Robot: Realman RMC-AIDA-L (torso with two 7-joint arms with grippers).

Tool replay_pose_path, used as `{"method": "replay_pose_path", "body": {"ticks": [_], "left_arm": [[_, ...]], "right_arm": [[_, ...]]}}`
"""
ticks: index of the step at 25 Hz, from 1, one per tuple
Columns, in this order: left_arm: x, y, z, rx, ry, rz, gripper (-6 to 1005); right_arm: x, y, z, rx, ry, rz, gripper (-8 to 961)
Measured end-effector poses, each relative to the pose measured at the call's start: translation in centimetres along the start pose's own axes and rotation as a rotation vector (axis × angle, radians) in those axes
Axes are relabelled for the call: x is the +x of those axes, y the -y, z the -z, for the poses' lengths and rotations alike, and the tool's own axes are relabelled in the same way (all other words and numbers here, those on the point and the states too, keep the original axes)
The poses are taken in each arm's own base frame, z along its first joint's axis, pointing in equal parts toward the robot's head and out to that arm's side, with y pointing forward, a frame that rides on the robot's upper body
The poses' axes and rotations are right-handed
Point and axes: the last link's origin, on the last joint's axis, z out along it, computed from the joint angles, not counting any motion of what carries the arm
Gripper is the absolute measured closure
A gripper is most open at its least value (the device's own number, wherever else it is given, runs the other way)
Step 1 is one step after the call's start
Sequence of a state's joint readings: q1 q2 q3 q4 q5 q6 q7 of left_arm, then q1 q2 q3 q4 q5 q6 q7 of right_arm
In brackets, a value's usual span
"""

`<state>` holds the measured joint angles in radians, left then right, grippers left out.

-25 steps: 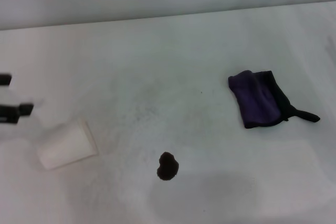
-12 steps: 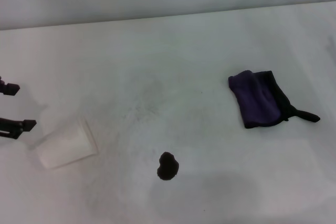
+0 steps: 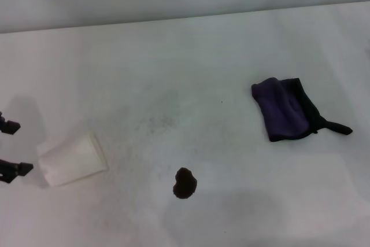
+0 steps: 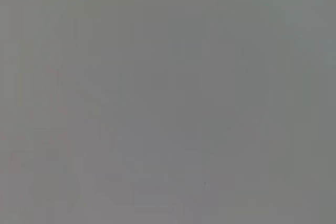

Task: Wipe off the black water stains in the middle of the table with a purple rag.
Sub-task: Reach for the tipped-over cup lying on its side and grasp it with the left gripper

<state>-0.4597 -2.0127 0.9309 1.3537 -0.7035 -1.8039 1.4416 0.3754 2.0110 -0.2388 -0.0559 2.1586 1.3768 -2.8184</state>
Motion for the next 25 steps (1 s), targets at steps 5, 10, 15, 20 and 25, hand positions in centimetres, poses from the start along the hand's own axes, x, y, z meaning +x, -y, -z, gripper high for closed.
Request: {"method": "replay_pose_path", "body": {"ticks": [5,10,15,20,25], "left_arm": [[-0.2,0.0,-0.9,-0.002,0.007,-0.016,125],[-0.6,0.4,-2.0,0.026,-0.006,-0.029,130],[-1.1,0.2,-3.3,-0.002,-0.021,-0.023,135],[-0.8,0.1,-4.0,-0.004,-0.032,-0.036,140],[-0.4,0.0,-4.8,-0.008,-0.035,-0.057,146]], "right_arm": [[0.1,-0.3,0.2,-0.003,-0.001,-0.012,84],[0.0,-0.6,0.4,-0.01,0.014,-0.013,84],[0.0,-0.8,0.6,-0.014,0.024,-0.007,85],[-0.4,-0.5,0.6,0.011,0.047,-0.014,85],[-0.4,-0.6,0.5,0.005,0.05,-0.011,85]]}}
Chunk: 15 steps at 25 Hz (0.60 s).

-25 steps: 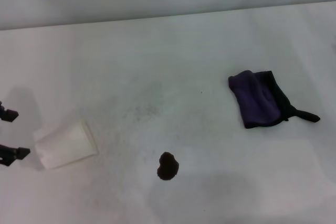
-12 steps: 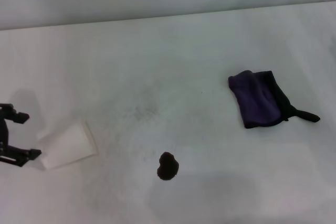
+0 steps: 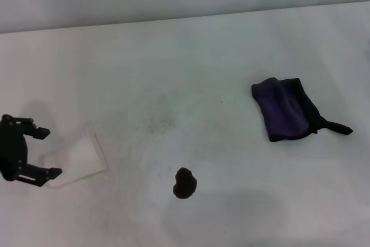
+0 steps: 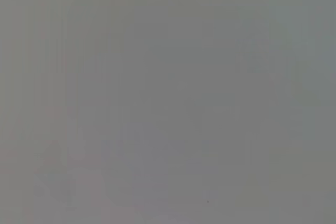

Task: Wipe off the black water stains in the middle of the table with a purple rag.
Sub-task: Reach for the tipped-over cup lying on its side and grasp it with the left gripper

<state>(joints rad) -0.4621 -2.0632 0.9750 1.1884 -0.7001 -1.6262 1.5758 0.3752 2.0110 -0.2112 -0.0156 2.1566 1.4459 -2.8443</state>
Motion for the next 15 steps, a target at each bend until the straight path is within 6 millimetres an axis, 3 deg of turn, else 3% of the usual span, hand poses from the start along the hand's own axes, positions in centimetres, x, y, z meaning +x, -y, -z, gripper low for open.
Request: {"method": "replay_pose_path", "body": {"ticks": [15], "left_arm": [[0.7,0.6,-3.3,-0.032,-0.003,0.006,161]], "right_arm": [[-0.3,0.2,0.1,-0.007,0.013,0.002,85]]}}
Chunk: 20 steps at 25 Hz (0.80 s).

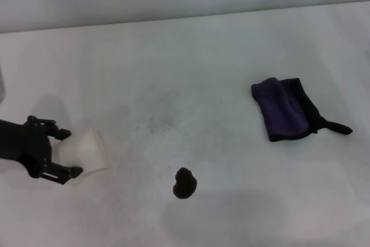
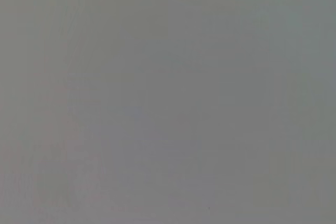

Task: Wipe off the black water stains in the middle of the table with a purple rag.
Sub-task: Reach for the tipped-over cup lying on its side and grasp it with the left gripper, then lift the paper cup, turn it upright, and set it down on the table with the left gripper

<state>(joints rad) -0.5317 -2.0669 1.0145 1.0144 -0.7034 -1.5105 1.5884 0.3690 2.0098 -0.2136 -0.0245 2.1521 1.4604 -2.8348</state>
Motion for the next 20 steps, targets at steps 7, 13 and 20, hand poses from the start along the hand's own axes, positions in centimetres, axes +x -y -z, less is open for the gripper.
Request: {"method": "replay_pose_path", "body": {"ticks": [7,13,20], "left_arm": [[1.0,-0.1,-1.2,-0.014,0.028,-0.02,169],[1.6,0.3,-1.2,0.017,-0.019,-0.017,194],[2.8,0.4,0.4,0.097,-0.225,0.035,267]], "right_arm": [[-0.1,0.0,0.1,-0.002,0.003,0.002,85],[-0.1,0.5,0.5,0.004,-0.002,0.01,85],[-0.2,1.1,1.1,0.011,0.001,0.025,85]]}}
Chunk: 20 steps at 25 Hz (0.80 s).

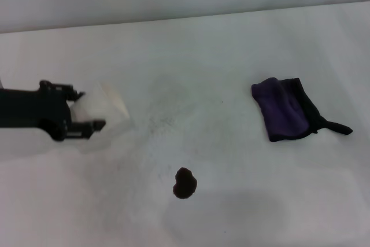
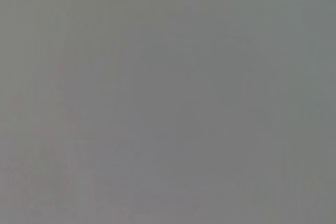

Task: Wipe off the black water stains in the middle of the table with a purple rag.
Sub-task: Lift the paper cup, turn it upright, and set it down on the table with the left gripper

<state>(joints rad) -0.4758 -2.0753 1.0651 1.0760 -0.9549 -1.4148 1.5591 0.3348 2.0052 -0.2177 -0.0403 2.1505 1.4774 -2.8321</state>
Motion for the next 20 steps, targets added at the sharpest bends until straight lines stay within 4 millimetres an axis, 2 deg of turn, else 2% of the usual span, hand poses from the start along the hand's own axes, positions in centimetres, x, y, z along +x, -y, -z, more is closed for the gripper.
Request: {"method": "replay_pose_path", "body": {"ticks": [4,11,20], "left_arm": [[-0.2,0.4,0.1,0.084,-0.127,0.044,307],[-2.9,-0.7,-1.9,0.19,-0.407,0.13,372],[-6.2,-2.4,-3.2,0.3,-0.503,0.195,396]], "right_arm": [[-0.2,0.7,0.4,0.004,0.005,0.02,85],[-0.3,2.2,1.2,-0.004,-0.029,0.08,85],[-0.7,3.7,1.5,-0.011,-0.054,0.133,85]]}}
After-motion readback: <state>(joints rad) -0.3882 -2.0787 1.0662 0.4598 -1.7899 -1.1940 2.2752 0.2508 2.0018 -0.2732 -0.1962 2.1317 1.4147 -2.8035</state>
